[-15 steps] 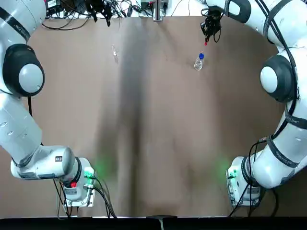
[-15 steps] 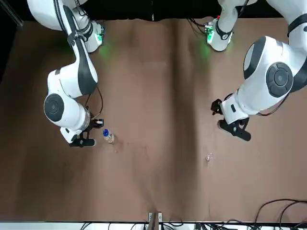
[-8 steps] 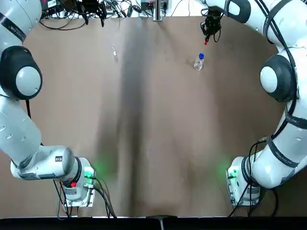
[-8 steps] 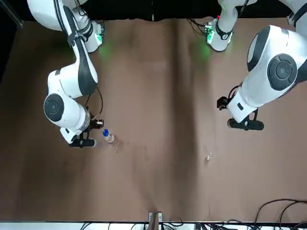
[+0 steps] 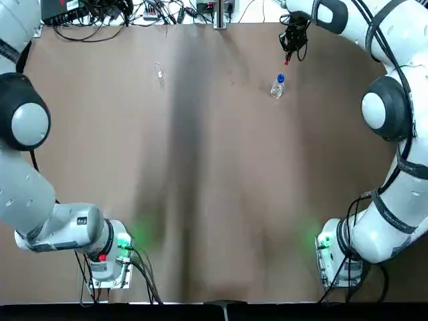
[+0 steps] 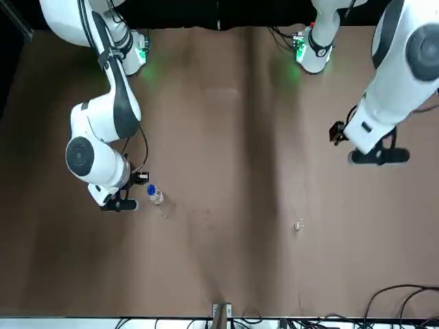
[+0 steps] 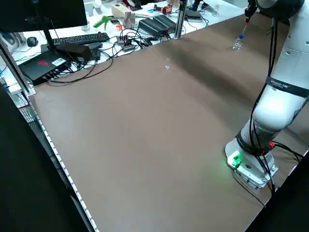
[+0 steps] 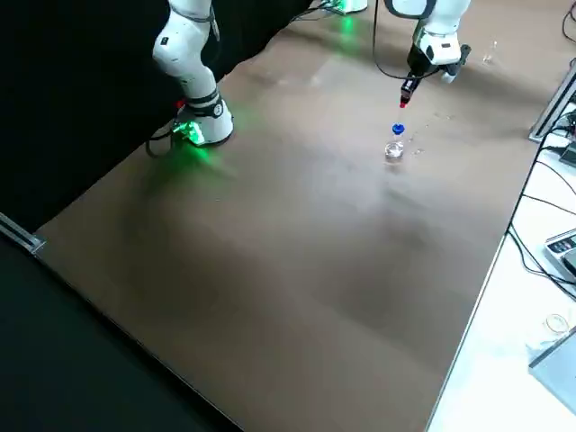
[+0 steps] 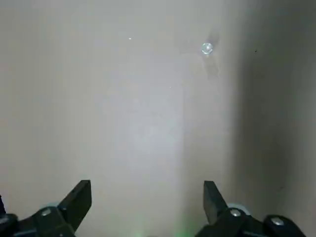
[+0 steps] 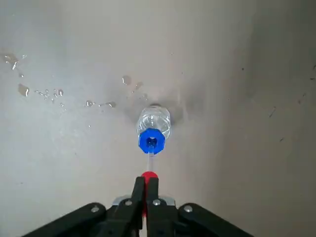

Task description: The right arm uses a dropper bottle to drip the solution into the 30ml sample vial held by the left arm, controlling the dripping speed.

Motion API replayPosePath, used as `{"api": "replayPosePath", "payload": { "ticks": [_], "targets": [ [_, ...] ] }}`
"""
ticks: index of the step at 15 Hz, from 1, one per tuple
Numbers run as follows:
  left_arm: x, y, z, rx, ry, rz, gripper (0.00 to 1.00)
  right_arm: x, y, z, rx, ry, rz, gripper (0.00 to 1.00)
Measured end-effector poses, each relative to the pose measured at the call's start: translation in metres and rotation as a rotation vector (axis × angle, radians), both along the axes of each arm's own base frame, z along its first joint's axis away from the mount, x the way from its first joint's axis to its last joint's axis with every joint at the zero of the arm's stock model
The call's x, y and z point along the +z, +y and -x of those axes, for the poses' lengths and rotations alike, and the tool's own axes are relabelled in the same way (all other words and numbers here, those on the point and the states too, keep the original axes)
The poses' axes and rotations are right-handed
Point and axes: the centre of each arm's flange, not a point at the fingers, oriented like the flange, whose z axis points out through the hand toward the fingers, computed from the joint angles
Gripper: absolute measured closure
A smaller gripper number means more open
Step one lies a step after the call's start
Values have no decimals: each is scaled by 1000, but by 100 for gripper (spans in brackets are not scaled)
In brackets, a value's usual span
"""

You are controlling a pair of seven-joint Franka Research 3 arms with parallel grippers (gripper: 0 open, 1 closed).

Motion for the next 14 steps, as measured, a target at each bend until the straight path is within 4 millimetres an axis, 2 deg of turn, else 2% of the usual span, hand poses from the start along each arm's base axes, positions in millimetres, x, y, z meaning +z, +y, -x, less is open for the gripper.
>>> {"api": "replayPosePath", "payload": {
  "ticks": [3, 7, 14],
  "targets": [
    [15, 16, 6, 22, -14, -4, 0, -4, 0, 0, 0, 6, 2, 96],
    [12, 26, 4, 28, 1, 21, 0, -12, 0, -2, -1, 10, 6, 96],
    [18, 52, 2, 28, -36, 105, 0, -19, 3, -4, 1, 2, 6, 96]
  ]
}}
